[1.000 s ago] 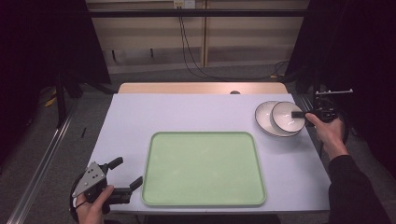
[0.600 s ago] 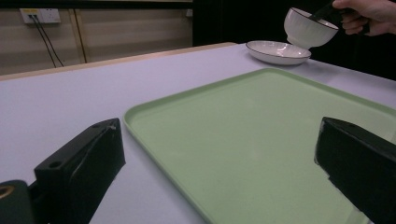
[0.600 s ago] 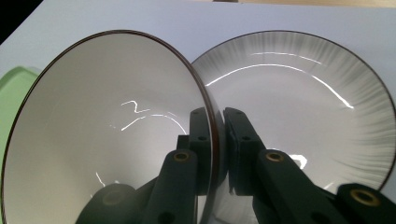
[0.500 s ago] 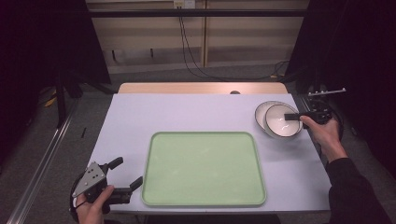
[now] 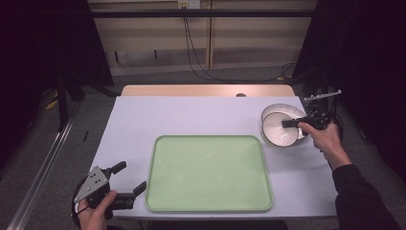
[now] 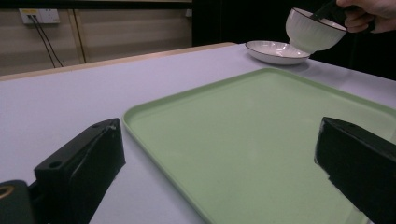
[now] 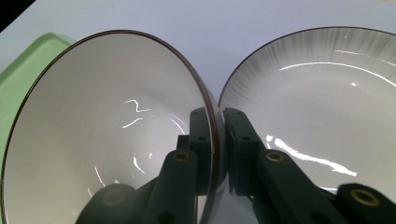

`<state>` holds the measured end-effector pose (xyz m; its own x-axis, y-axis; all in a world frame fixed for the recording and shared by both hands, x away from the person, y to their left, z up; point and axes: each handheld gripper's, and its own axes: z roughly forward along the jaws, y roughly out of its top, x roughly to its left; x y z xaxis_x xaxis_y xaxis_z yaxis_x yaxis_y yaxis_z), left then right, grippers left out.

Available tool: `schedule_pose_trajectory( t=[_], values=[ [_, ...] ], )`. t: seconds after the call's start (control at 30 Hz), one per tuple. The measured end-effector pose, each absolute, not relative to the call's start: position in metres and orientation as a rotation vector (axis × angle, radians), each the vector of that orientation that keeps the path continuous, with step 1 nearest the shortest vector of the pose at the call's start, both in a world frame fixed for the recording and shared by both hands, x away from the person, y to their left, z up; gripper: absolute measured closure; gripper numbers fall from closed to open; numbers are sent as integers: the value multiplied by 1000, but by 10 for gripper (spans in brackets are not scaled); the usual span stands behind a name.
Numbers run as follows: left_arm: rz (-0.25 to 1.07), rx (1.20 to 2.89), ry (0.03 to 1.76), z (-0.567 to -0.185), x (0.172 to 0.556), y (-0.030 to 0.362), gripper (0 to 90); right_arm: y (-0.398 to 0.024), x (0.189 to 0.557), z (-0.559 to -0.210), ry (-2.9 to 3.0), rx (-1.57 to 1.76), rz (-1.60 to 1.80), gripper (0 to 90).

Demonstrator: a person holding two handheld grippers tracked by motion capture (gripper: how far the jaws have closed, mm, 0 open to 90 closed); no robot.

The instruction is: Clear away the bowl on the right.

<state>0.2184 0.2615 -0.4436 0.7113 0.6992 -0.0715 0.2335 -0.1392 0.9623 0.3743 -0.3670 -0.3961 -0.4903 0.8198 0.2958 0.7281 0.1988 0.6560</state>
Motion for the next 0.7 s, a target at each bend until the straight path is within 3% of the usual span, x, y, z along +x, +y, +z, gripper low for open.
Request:
schedule_pose_trajectory(
  t=[0.7],
  values=[
    [475,1705,747,-443,219,261,15,-324,382,-399,2457,1456,1137,824]
  ],
)
